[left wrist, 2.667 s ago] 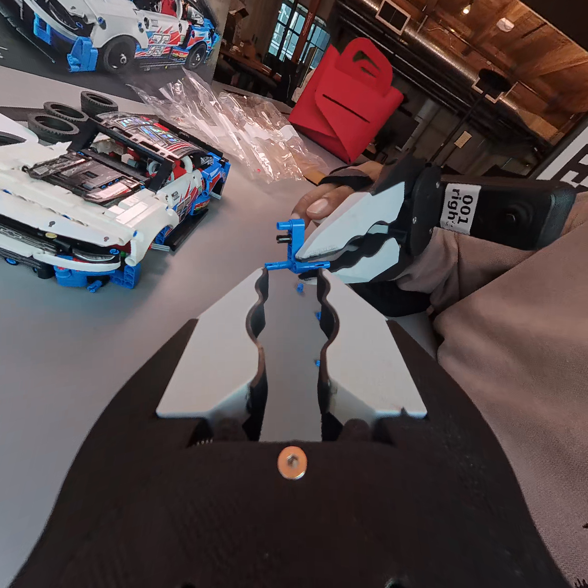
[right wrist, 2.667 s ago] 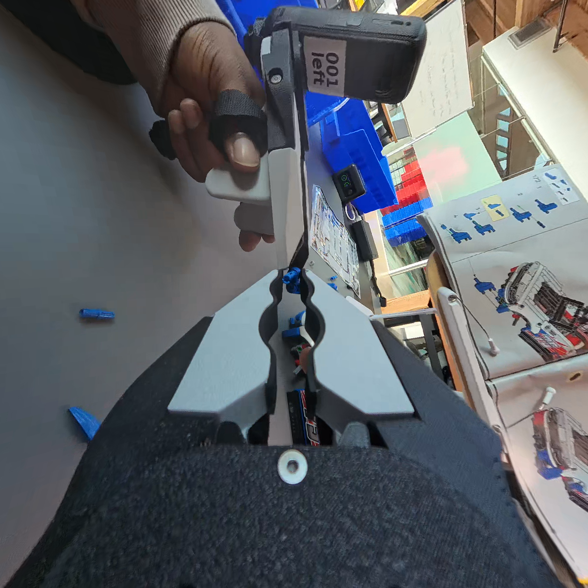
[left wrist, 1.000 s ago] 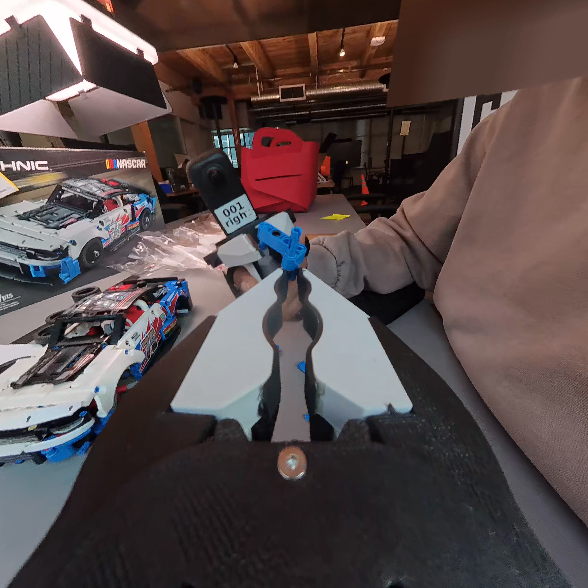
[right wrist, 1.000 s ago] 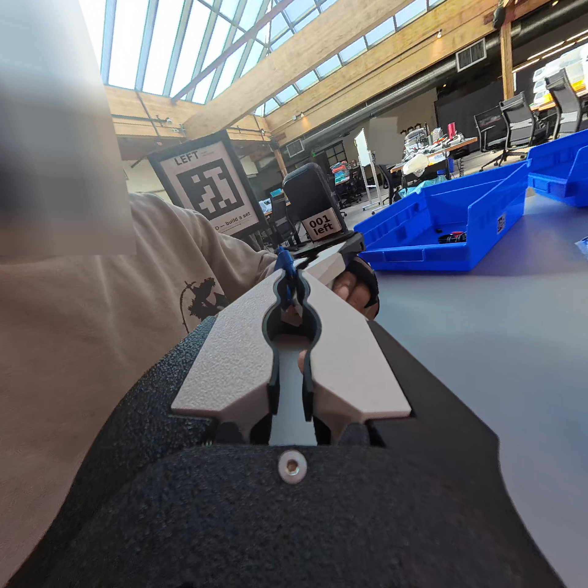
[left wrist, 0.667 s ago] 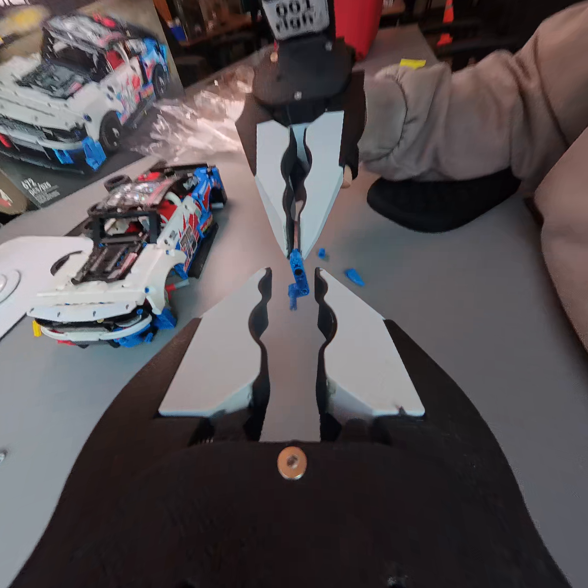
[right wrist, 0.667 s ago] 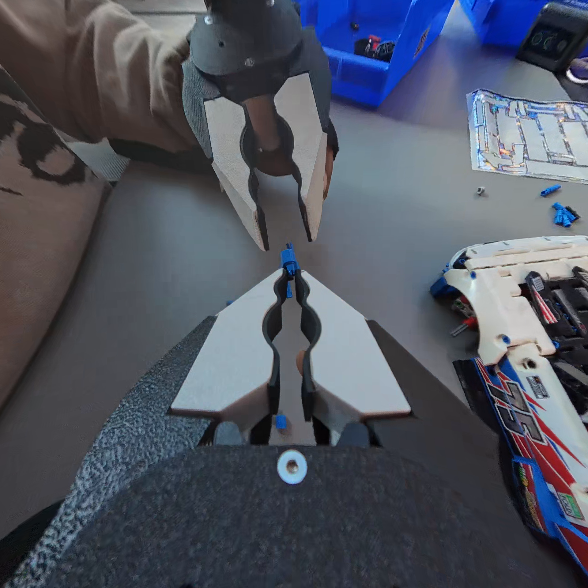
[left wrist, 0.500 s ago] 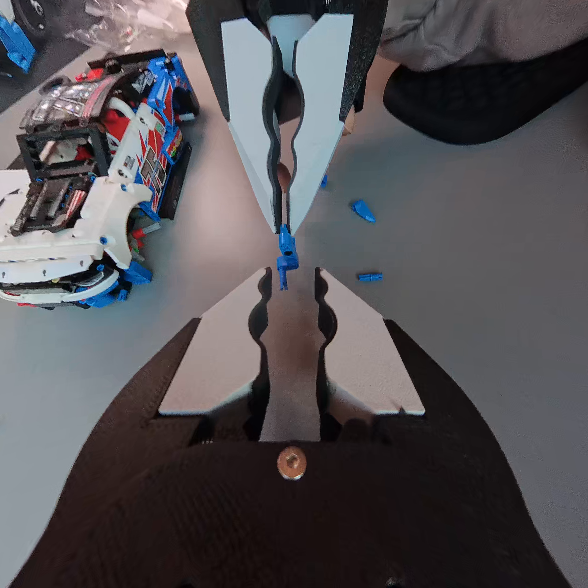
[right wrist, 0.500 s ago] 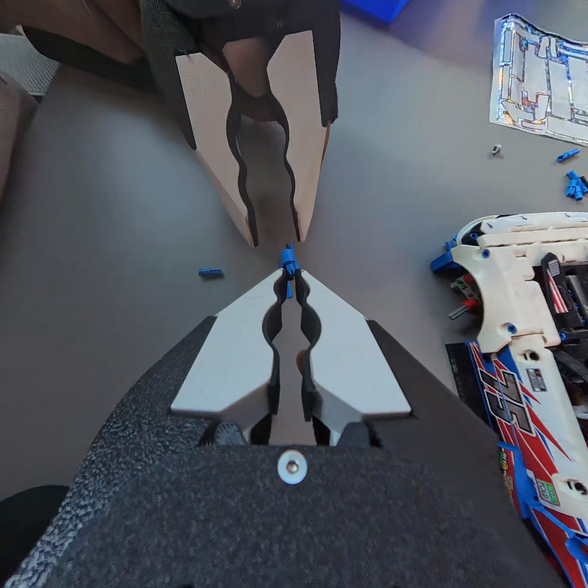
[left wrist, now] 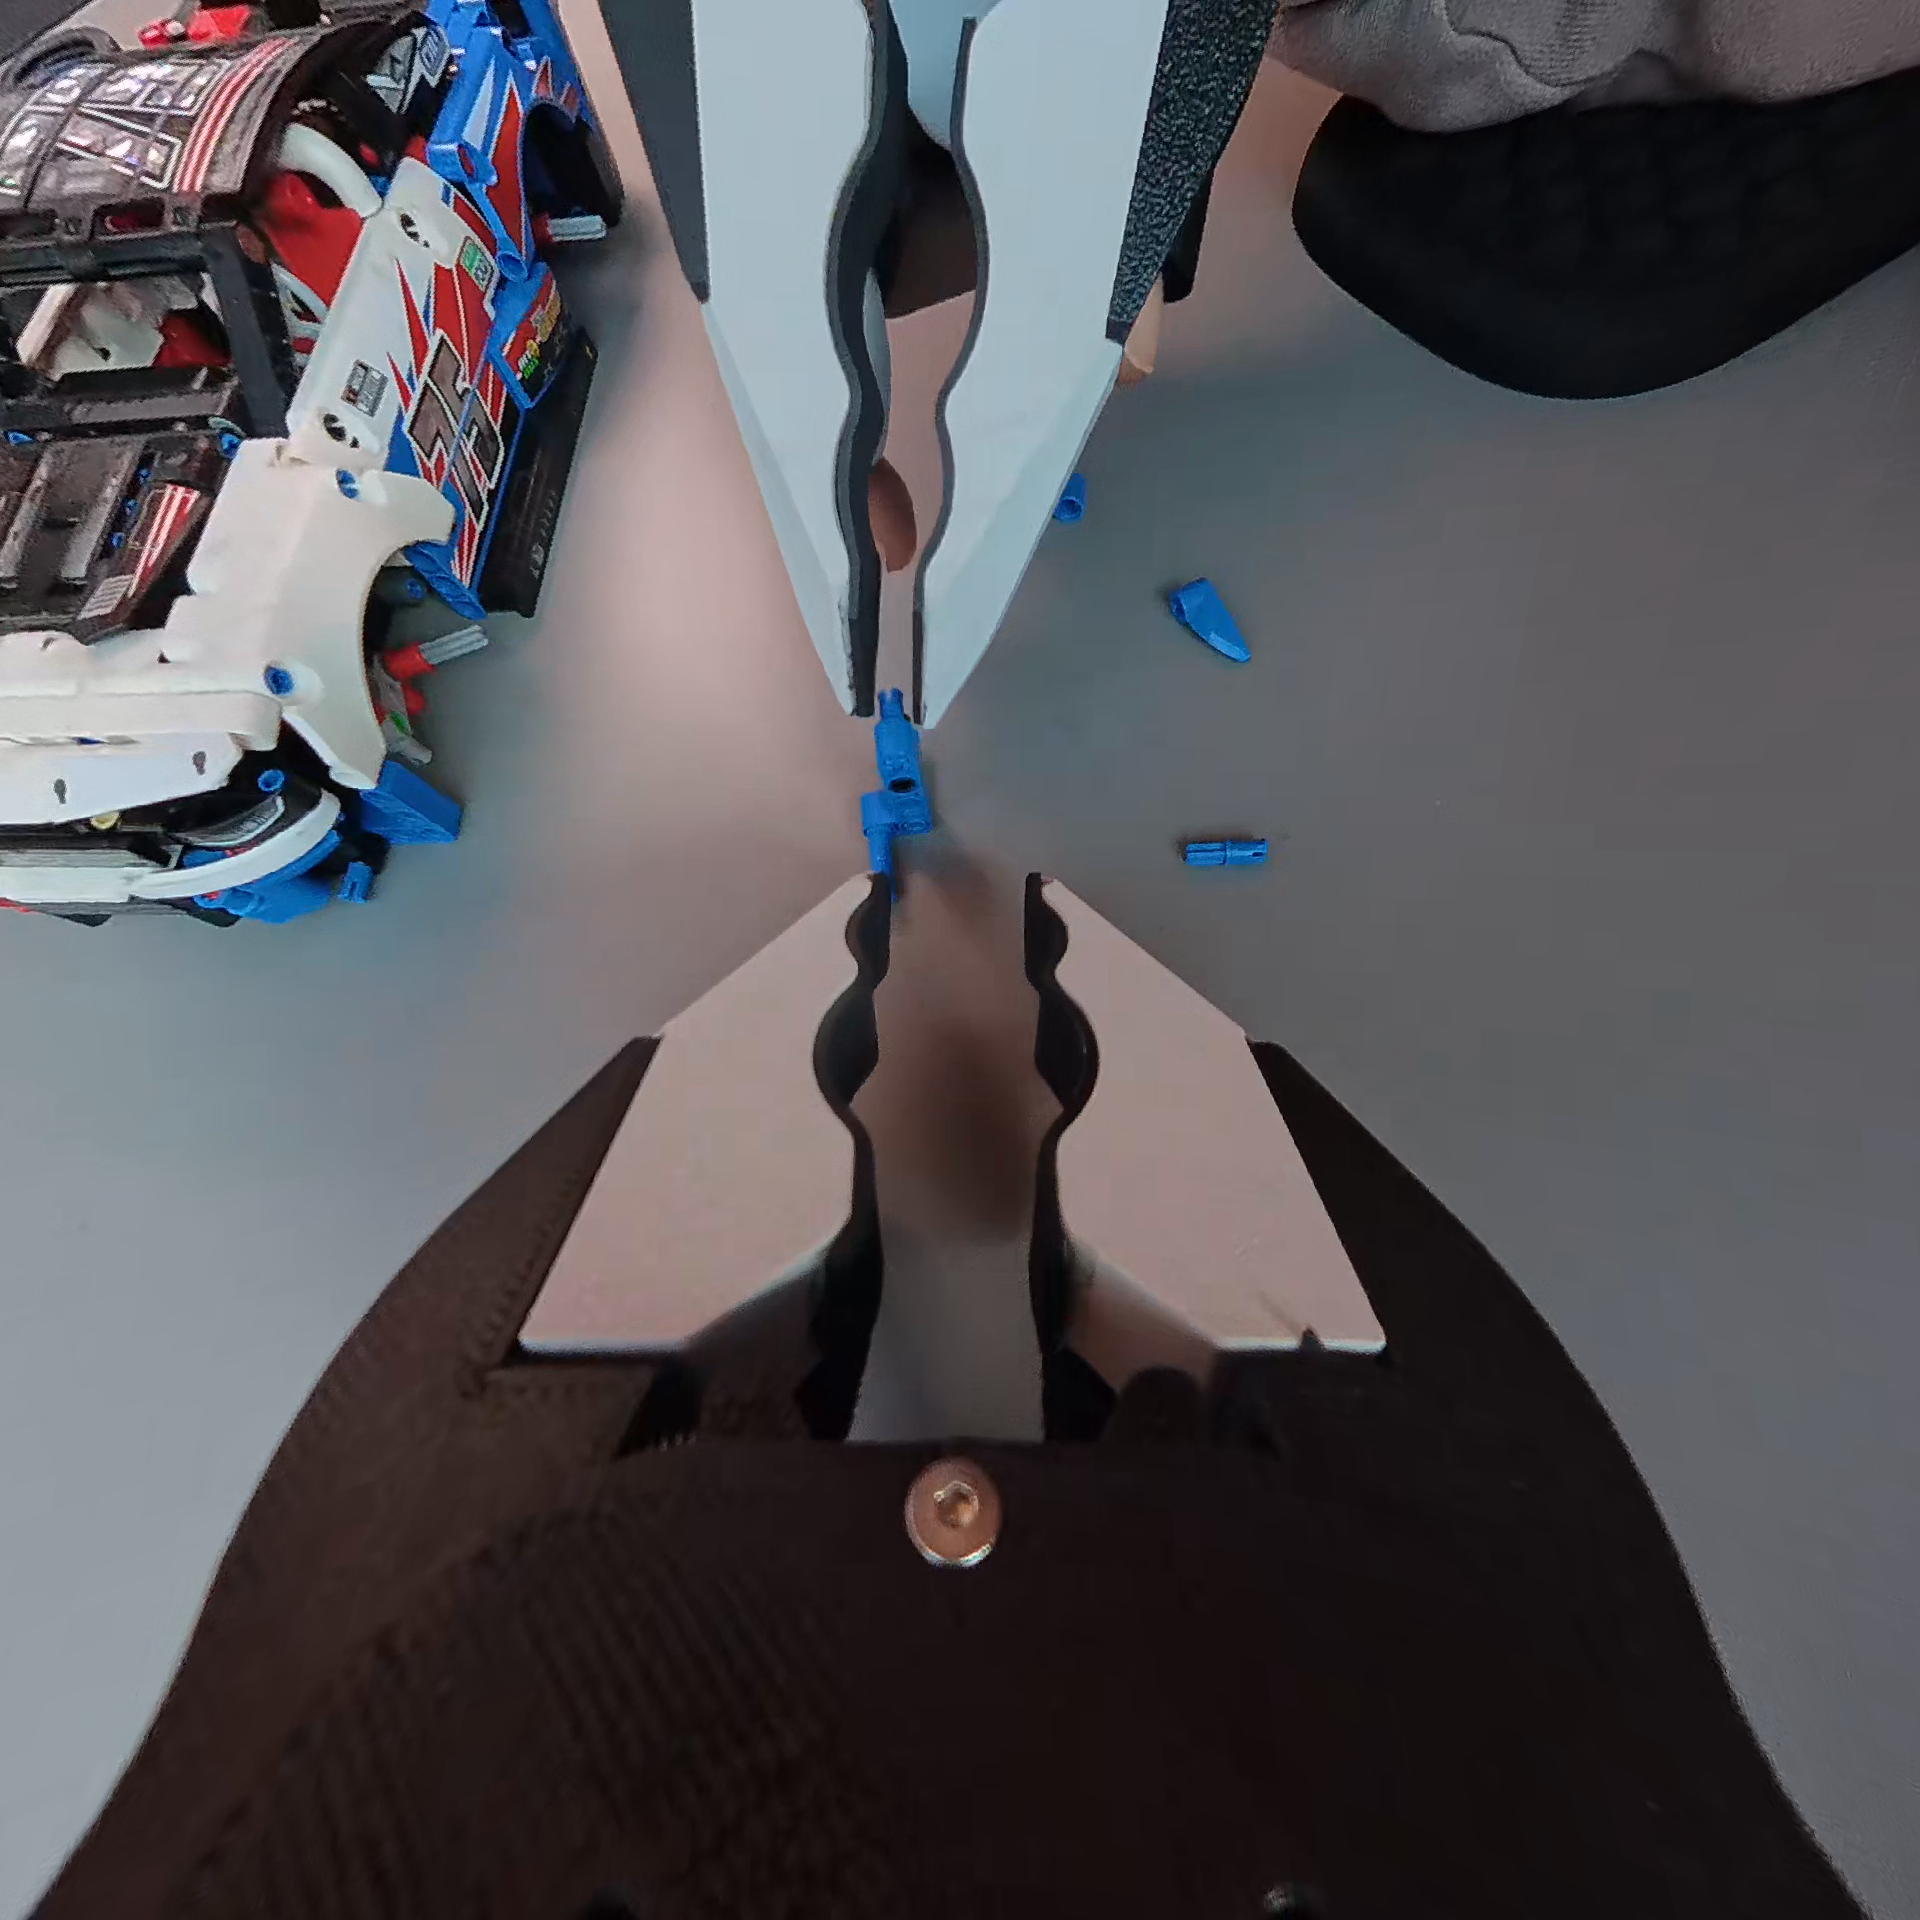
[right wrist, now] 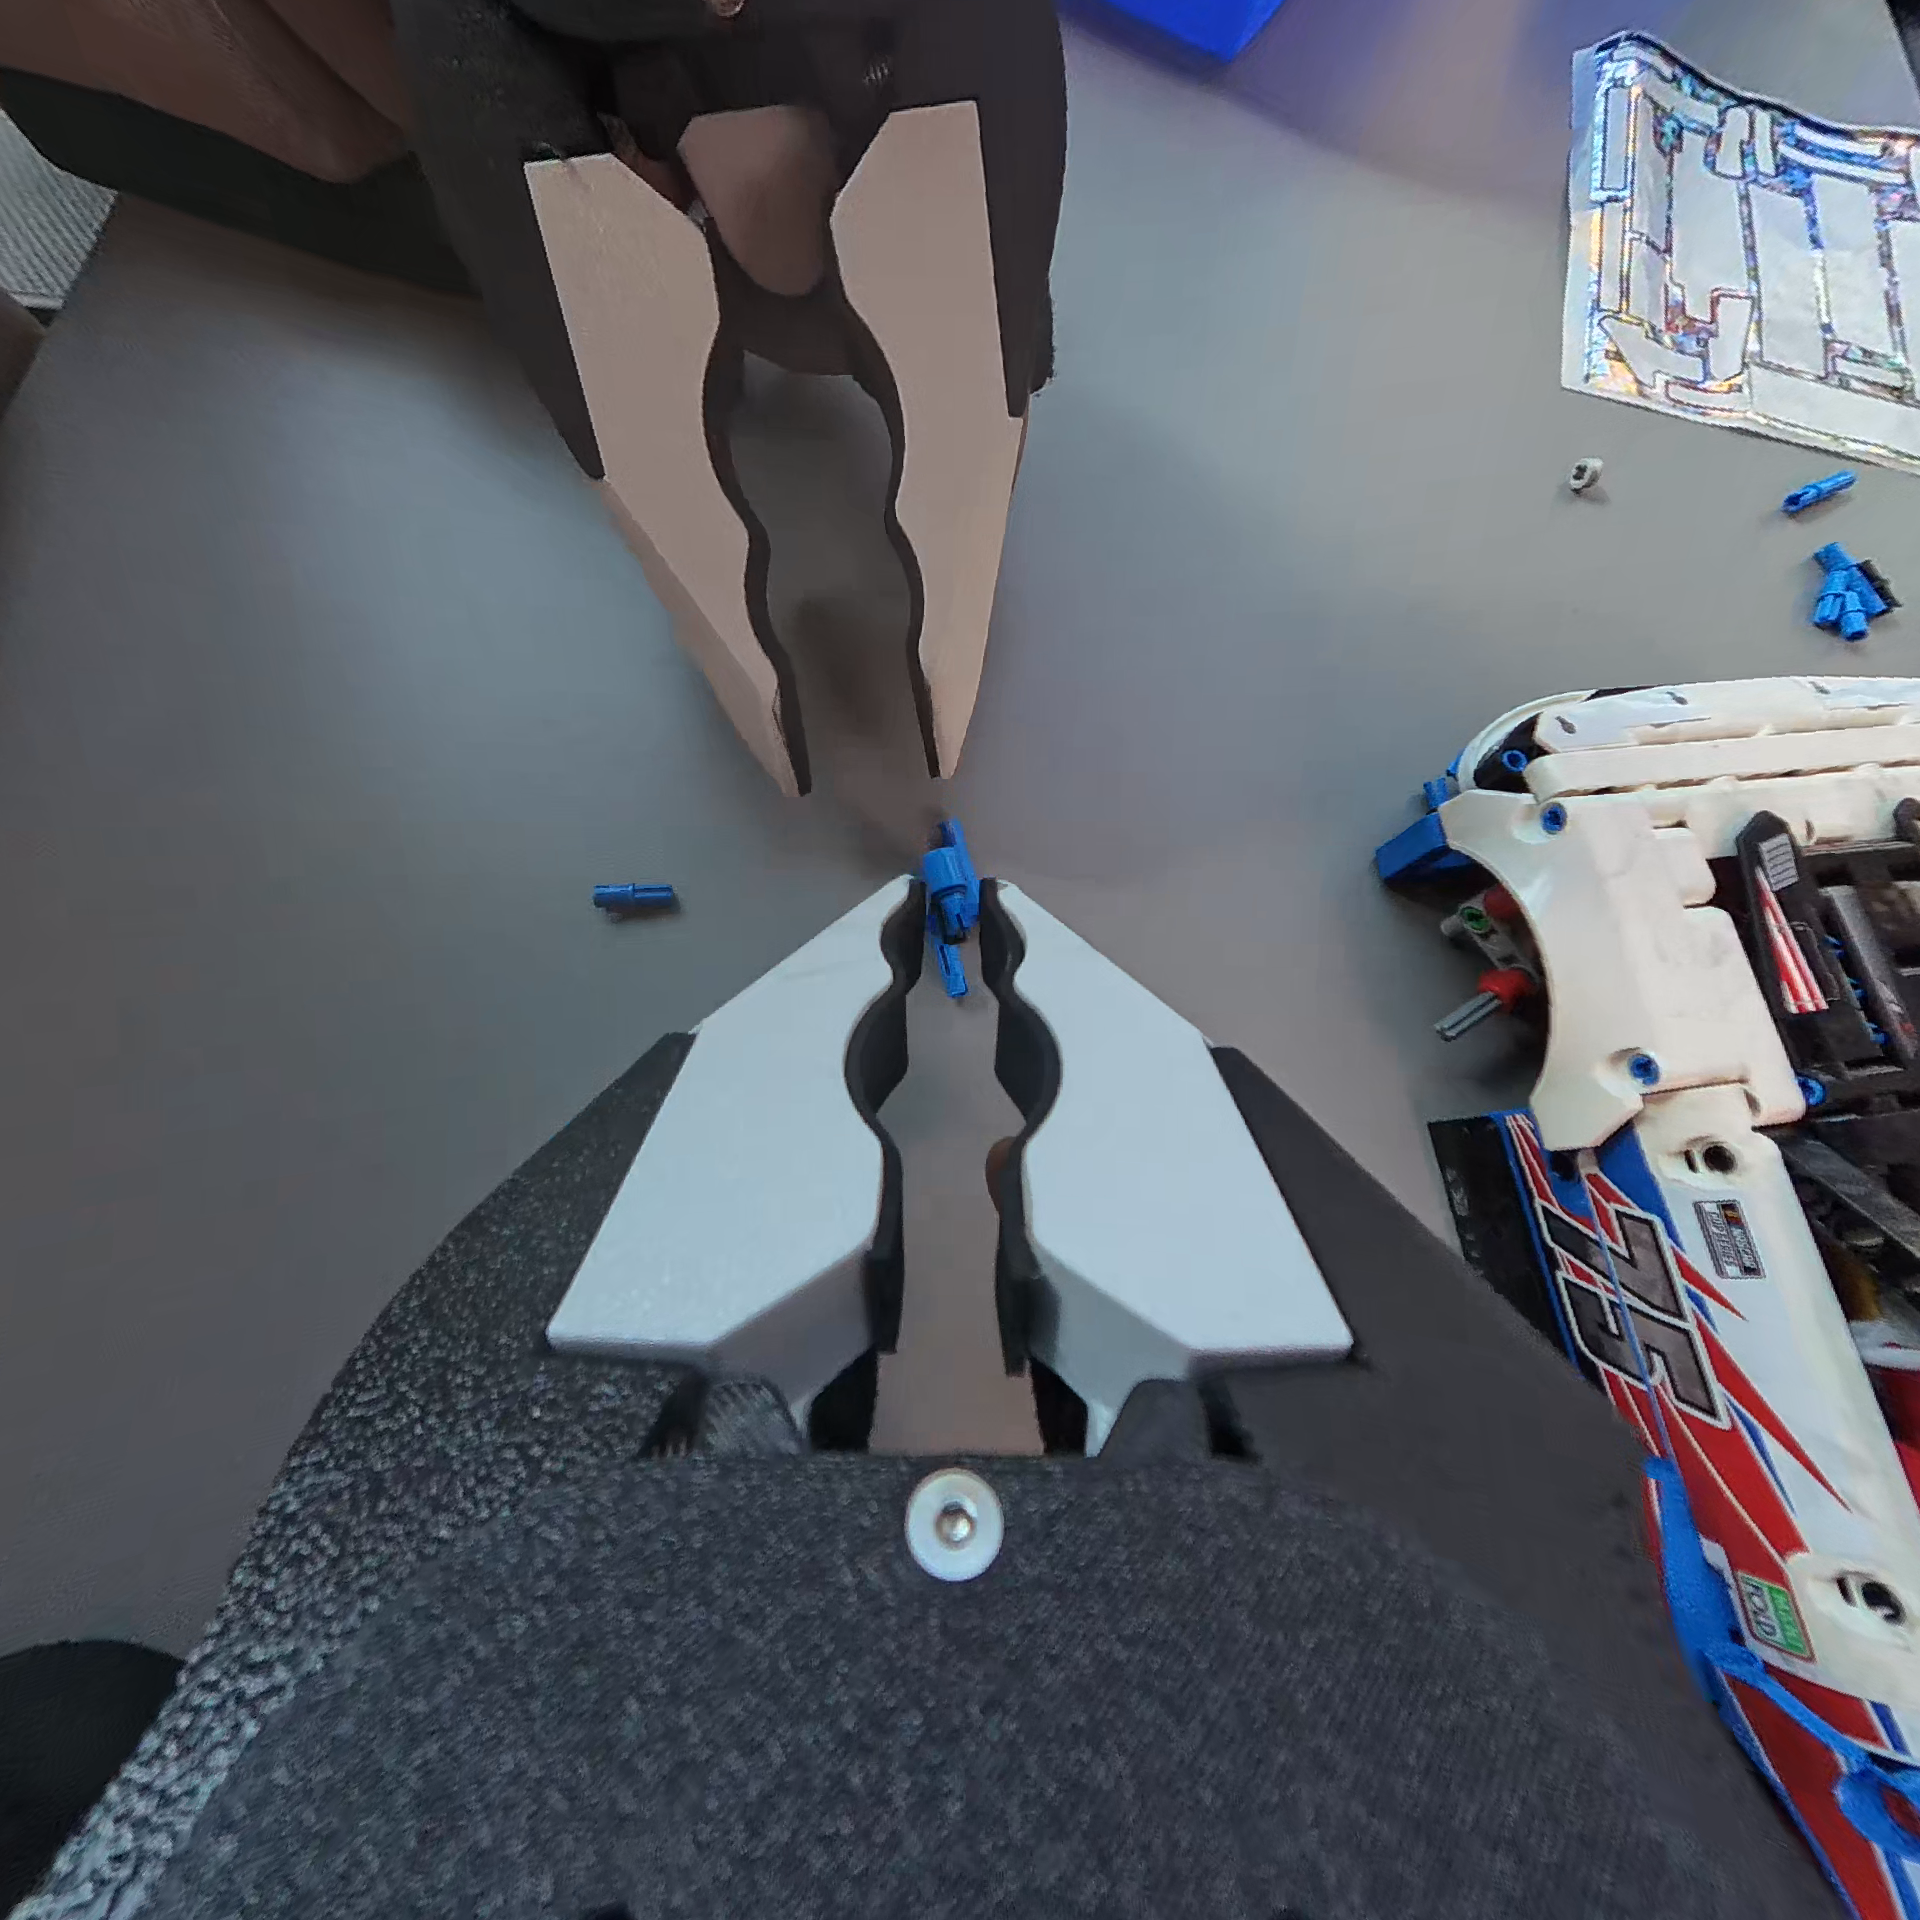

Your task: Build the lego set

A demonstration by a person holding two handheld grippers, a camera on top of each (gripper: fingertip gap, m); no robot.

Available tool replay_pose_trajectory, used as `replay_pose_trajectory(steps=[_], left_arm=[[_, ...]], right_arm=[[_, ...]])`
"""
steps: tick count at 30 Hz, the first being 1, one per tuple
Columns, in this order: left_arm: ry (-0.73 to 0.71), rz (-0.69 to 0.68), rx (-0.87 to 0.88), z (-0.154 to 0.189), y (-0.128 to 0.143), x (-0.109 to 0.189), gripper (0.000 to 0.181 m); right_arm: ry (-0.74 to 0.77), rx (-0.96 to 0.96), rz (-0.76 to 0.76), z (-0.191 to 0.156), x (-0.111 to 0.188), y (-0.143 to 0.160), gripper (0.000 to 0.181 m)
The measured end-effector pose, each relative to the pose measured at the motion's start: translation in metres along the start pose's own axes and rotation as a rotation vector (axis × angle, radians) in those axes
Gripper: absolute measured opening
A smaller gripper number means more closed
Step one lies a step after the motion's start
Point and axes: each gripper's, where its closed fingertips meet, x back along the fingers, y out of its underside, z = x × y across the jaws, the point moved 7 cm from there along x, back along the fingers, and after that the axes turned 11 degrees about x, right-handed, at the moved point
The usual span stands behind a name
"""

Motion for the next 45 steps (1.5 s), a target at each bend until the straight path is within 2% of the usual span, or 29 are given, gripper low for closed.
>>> replay_pose_trajectory(steps=[4,8,12,17,21,26,30,32,37,42,45], left_arm=[[0.039,0.019,0.012,0.002,-0.002,0.003,0.022],[0.159,0.025,-0.017,0.018,-0.002,0.002,0.018],[0.224,-0.026,-0.064,0.032,0.003,-0.005,0.018],[0.231,-0.058,-0.106,0.041,0.005,-0.012,0.023],[0.204,-0.071,-0.137,0.043,0.004,-0.014,0.023],[0.169,-0.08,-0.178,0.046,0.004,-0.016,0.013],[0.16,-0.073,-0.181,0.047,0.003,-0.017,0.012],[0.16,-0.041,-0.177,0.047,0.001,-0.016,0.007],[0.151,0.071,-0.153,0.044,-0.01,-0.008,0.006],[0.262,0.273,-0.015,0.042,-0.028,0.009,0.006],[0.329,0.347,0.073,0.04,-0.035,0.015,0.006]], right_arm=[[0.018,-0.011,0.041,0.001,0.009,-0.004,0.011],[0.054,-0.01,0.084,0.0,0.034,-0.008,0.011],[-0.069,-0.013,0.02,-0.028,0.054,0.004,0.011],[-0.115,-0.025,-0.107,-0.058,0.039,0.032,0.011],[-0.116,-0.021,-0.116,-0.059,0.039,0.029,0.012],[-0.116,-0.024,-0.129,-0.06,0.037,0.031,0.012],[-0.11,-0.02,-0.11,-0.06,0.036,0.028,0.013],[-0.09,-0.012,-0.058,-0.059,0.035,0.02,0.012],[-0.072,-0.029,0.072,-0.058,0.026,0.005,0.012],[0.026,0.042,0.219,-0.054,0.03,-0.01,0.016],[0.102,0.11,0.284,-0.054,0.038,-0.021,0.016]])
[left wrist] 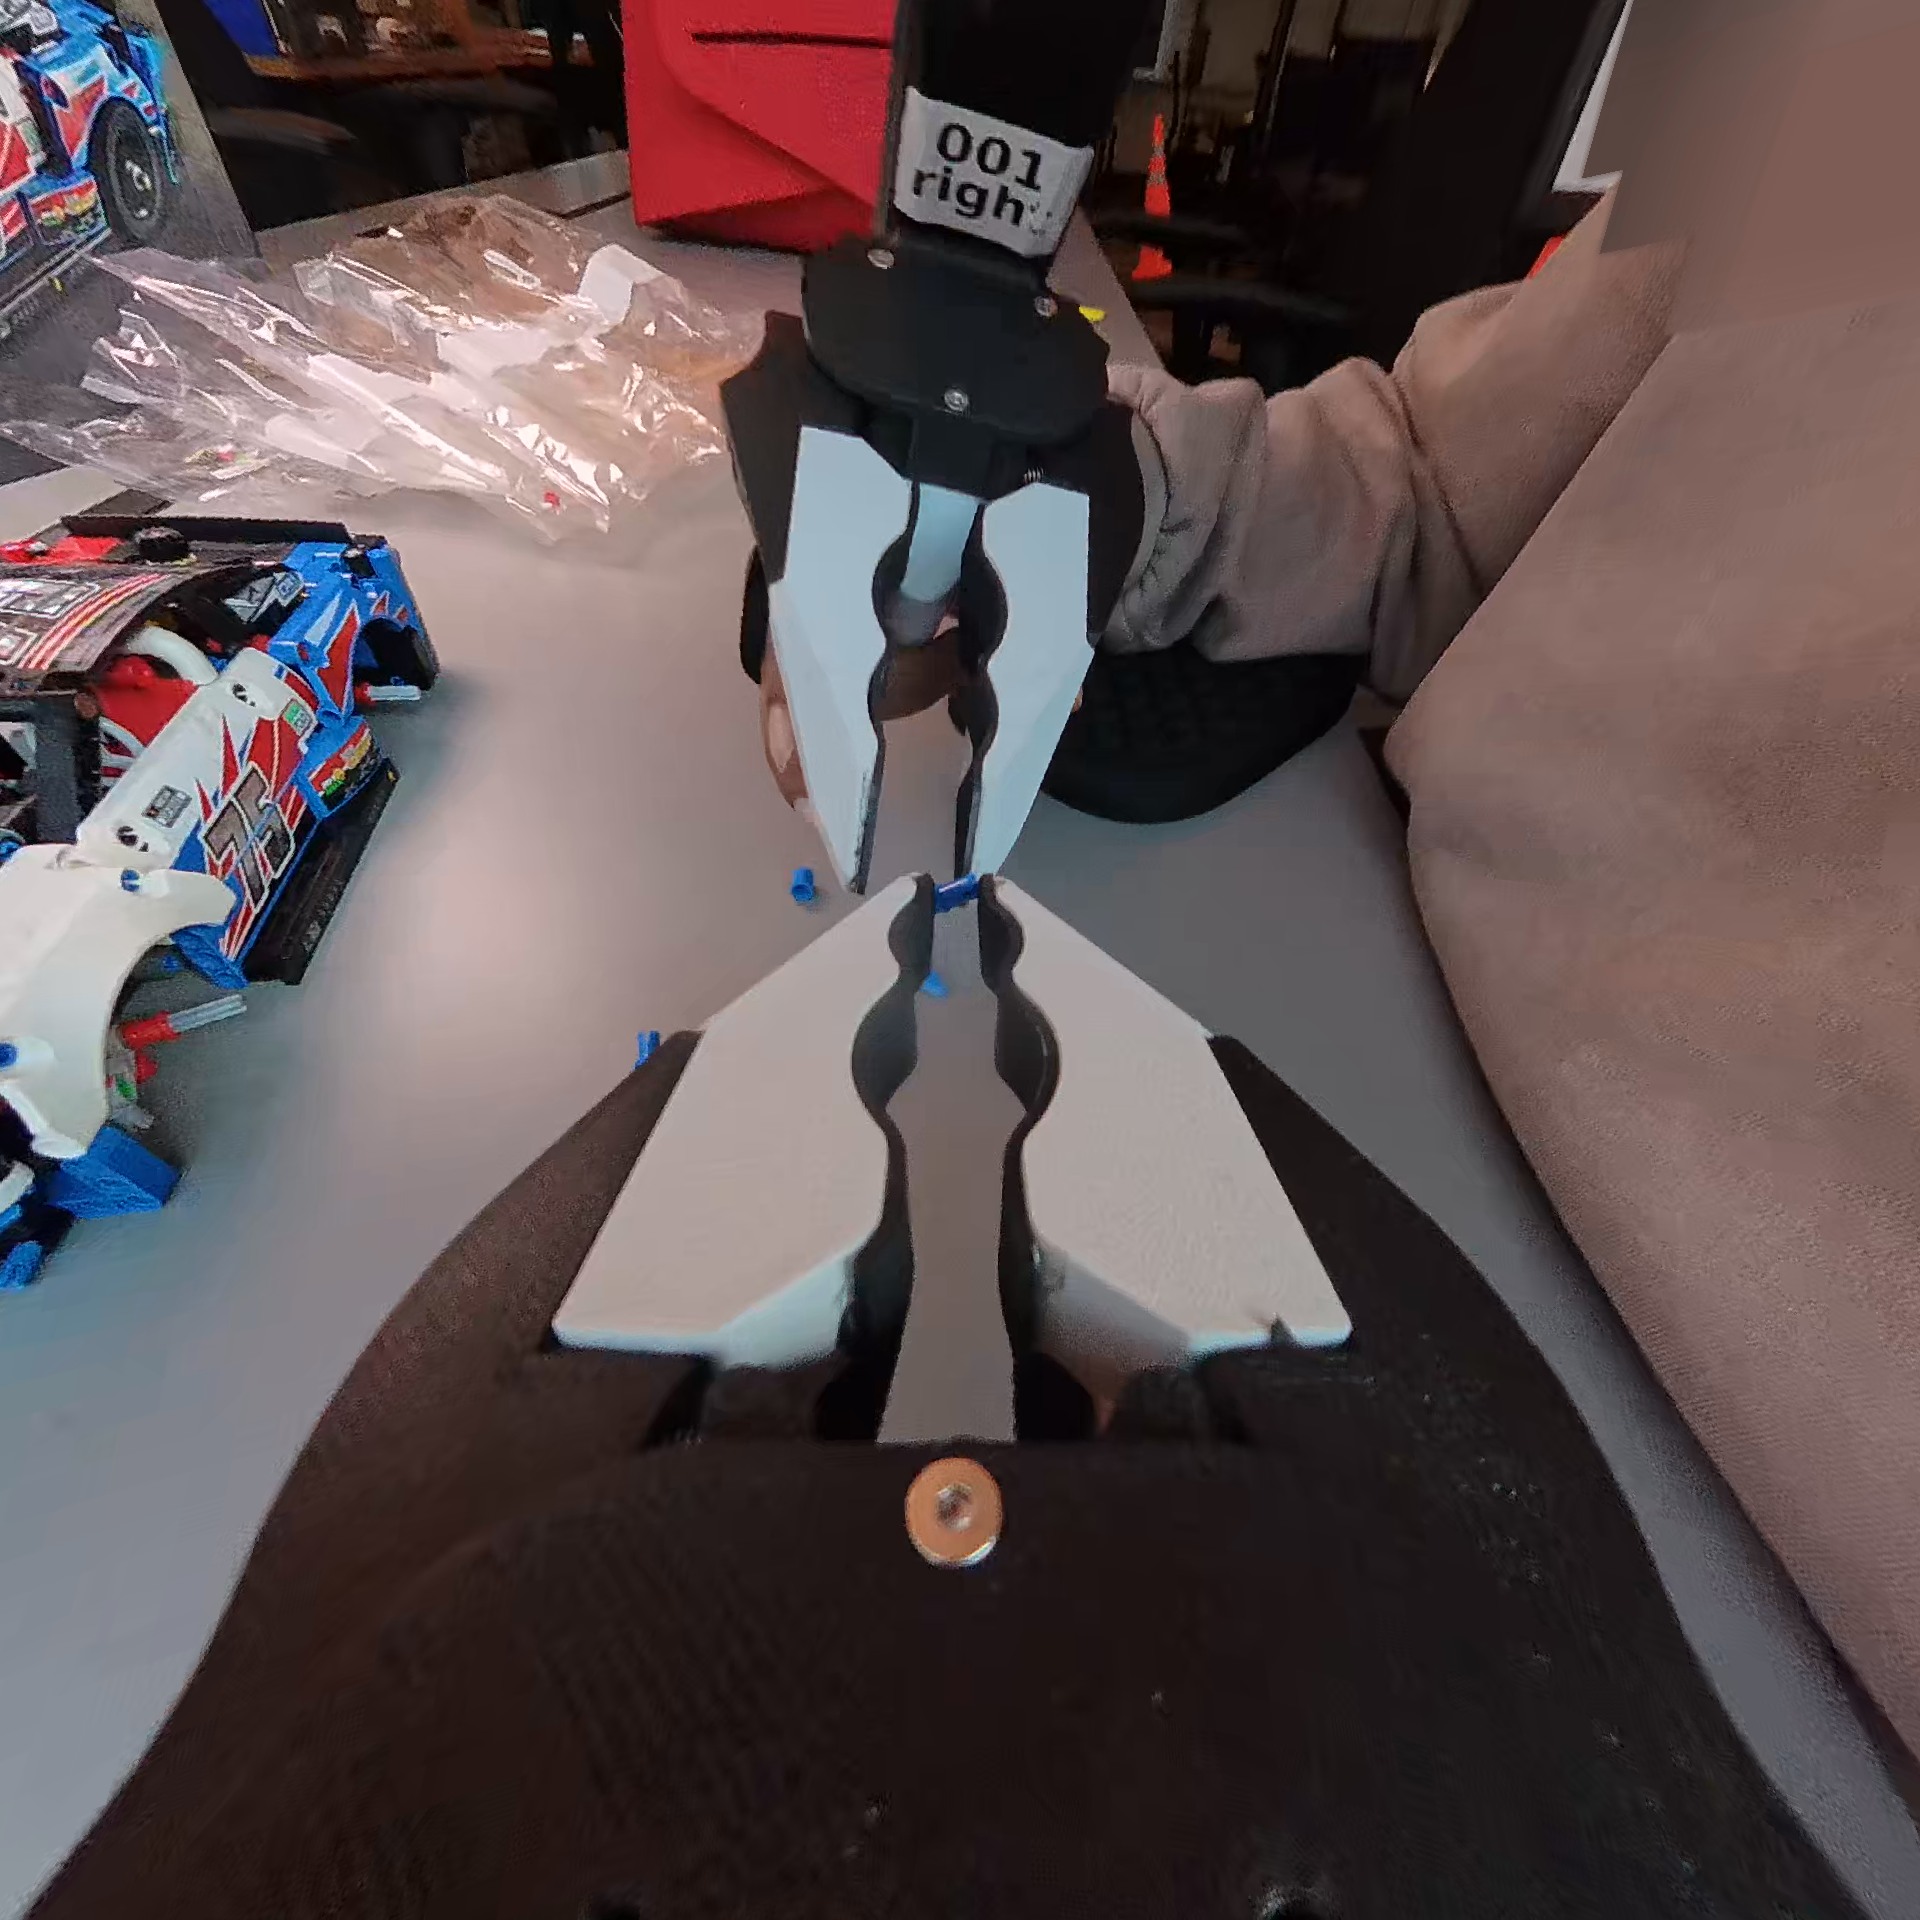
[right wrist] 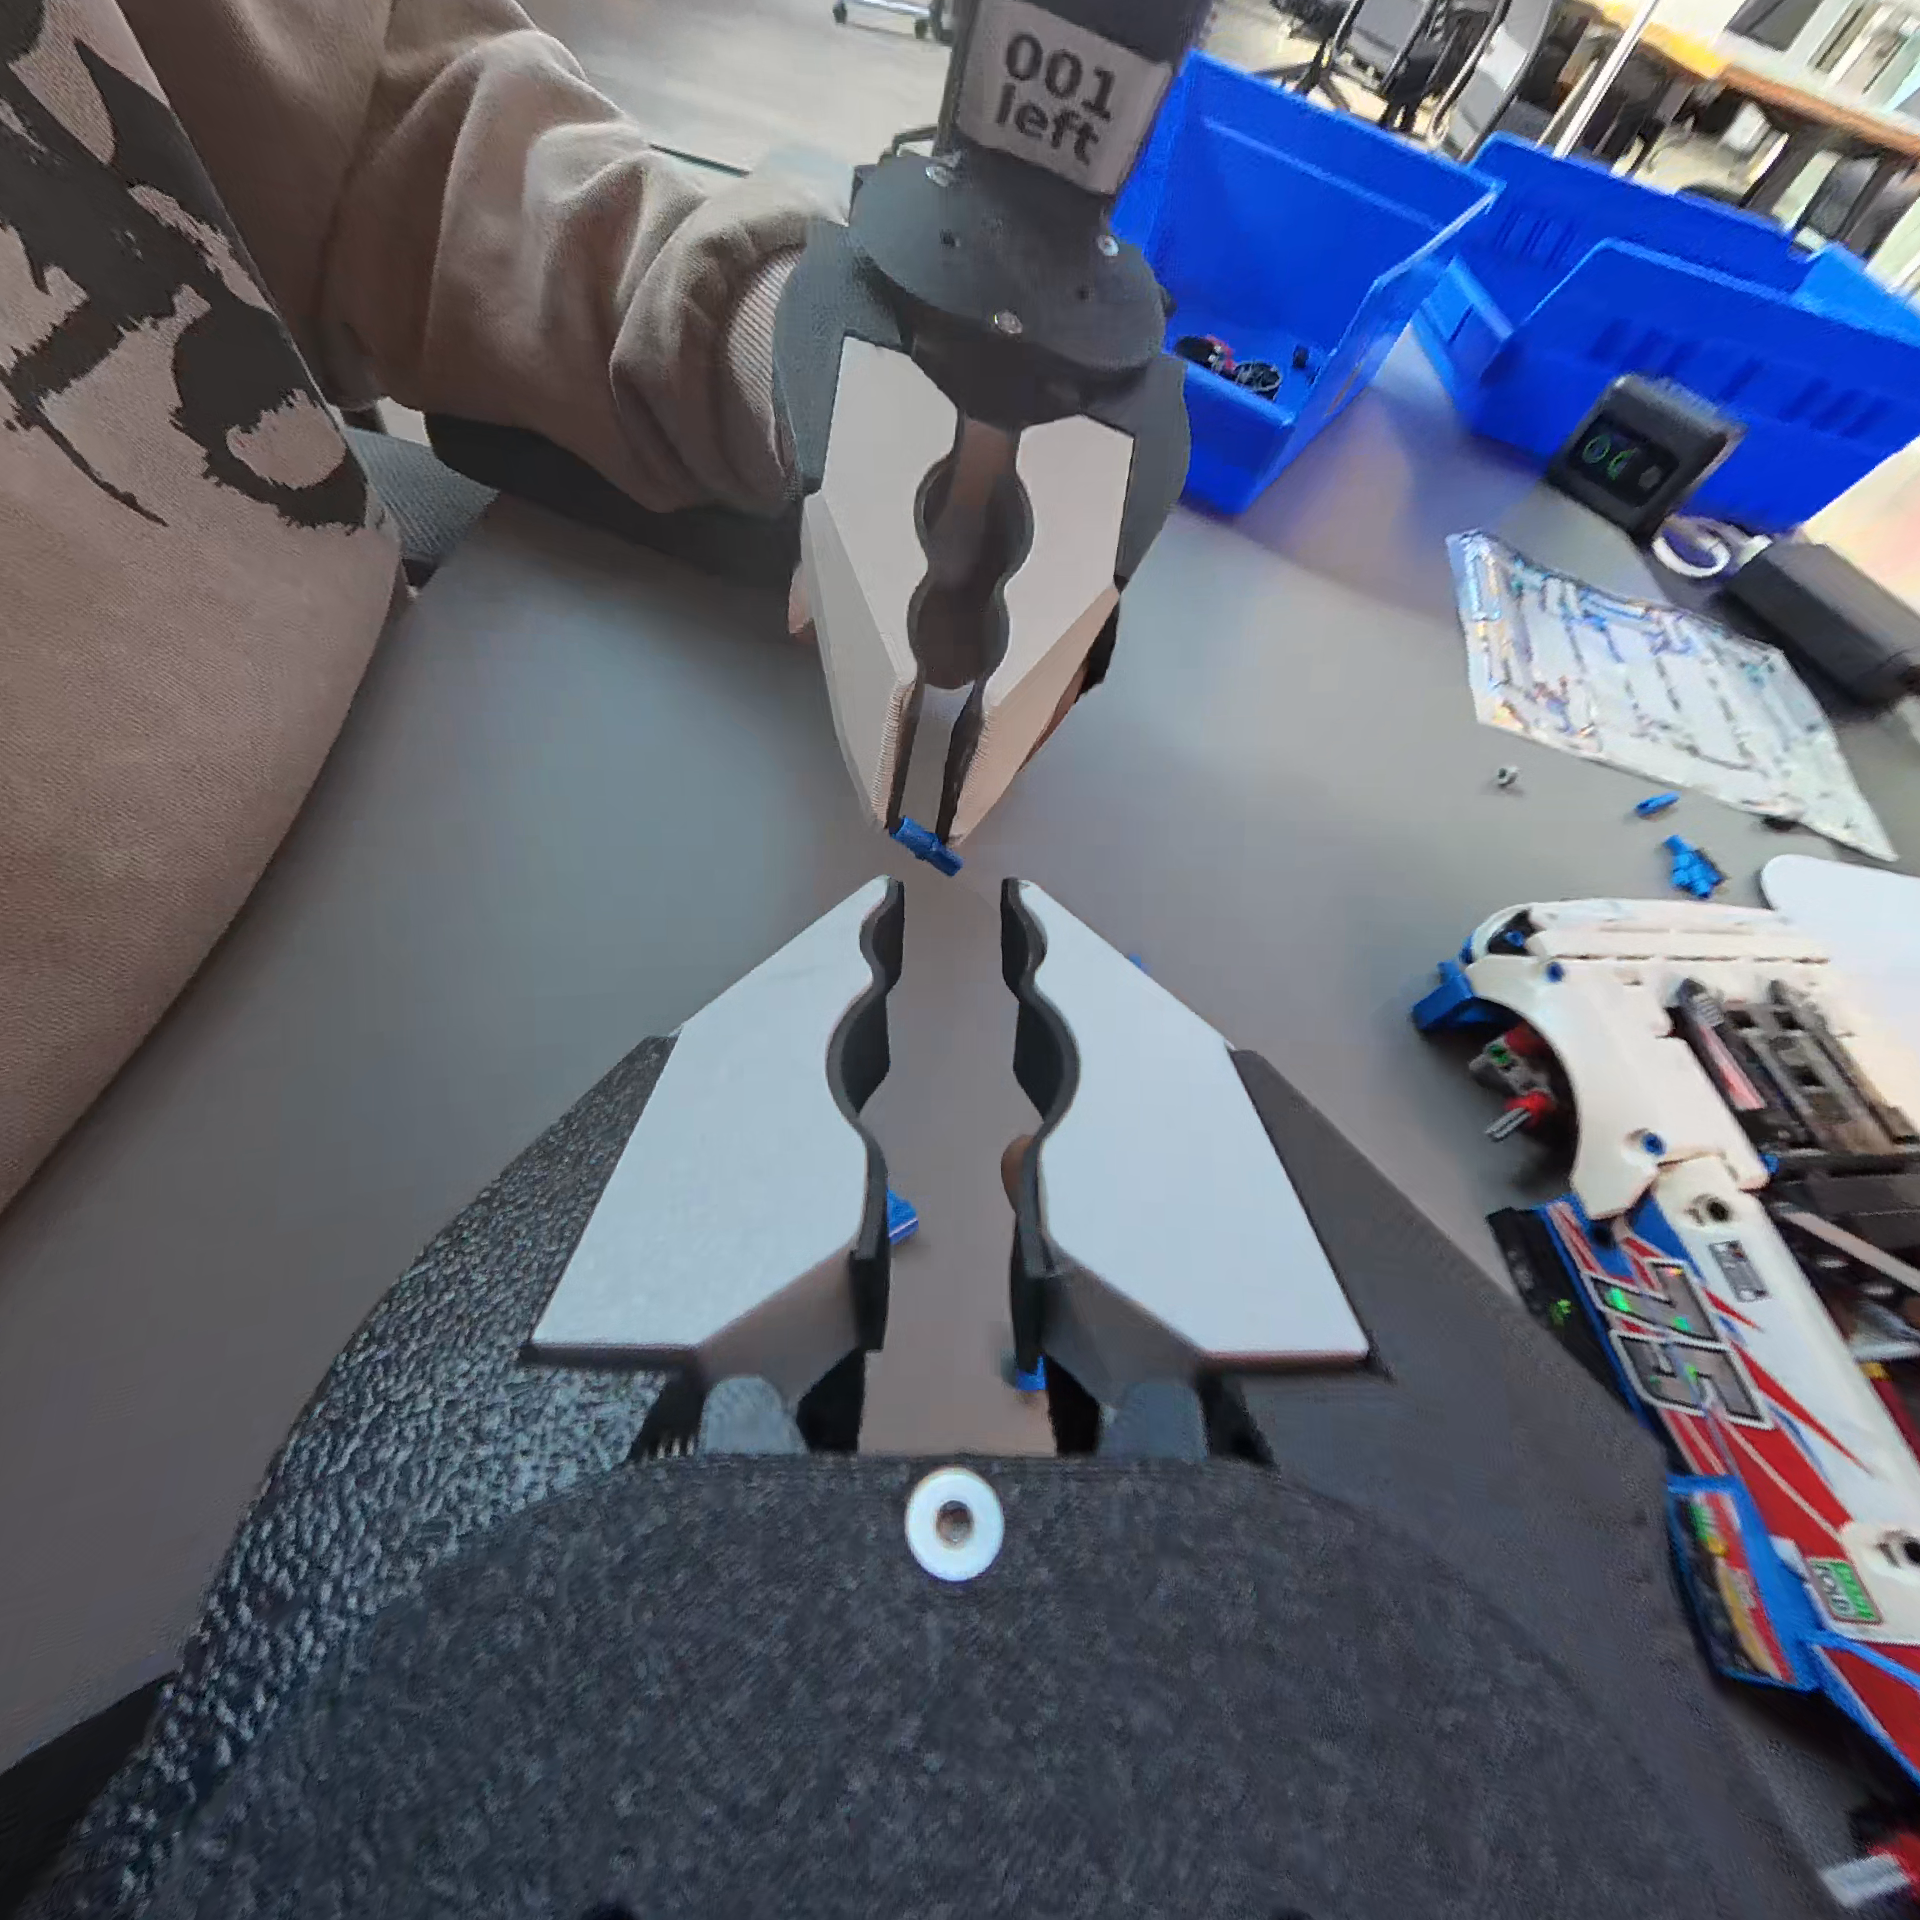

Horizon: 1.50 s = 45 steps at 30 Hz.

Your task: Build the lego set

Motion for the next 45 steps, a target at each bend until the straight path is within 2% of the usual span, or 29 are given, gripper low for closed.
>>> replay_pose_trajectory(steps=[8,13,17,19,21,23,27,29,30,34,39,45], left_arm=[[0.13,0.128,0.33,-0.011,-0.009,0.006,0.006],[0.165,0.125,0.378,-0.01,-0.008,0.005,0.006],[0.206,0.173,0.411,-0.01,-0.013,0.008,0.01],[0.223,0.214,0.388,-0.008,-0.018,0.014,0.02],[0.184,0.21,0.321,-0.005,-0.02,0.014,0.021],[0.152,0.229,0.274,0.0,-0.024,0.011,0.021],[0.095,0.292,0.236,0.007,-0.04,0.007,0.019],[0.049,0.29,0.199,0.009,-0.045,0.007,0.009],[0.044,0.287,0.183,0.011,-0.046,0.007,0.002],[0.031,0.247,0.17,0.012,-0.042,0.01,0.002],[-0.006,0.118,0.117,0.011,-0.035,0.01,0.002],[-0.039,0.021,0.052,0.014,-0.027,0.004,0.002]], right_arm=[[0.172,0.358,-0.035,-0.008,0.003,-0.024,0.013],[0.207,0.395,-0.045,-0.008,0.0,-0.025,0.004],[0.174,0.239,0.083,-0.003,0.007,-0.027,0.002],[0.152,0.053,0.247,0.006,0.016,-0.031,0.002],[0.131,-0.131,0.428,0.014,0.023,-0.035,0.0],[0.103,-0.261,0.546,0.018,0.024,-0.037,0.0],[0.05,-0.374,0.631,0.019,0.018,-0.033,0.0],[0.032,-0.404,0.649,0.021,0.017,-0.032,0.0],[0.028,-0.406,0.65,0.021,0.017,-0.031,0.0],[0.014,-0.345,0.577,0.018,0.016,-0.03,0.0],[0.021,-0.18,0.381,0.013,0.016,-0.024,0.002],[-0.018,-0.138,0.308,0.007,0.014,-0.02,0.004]])
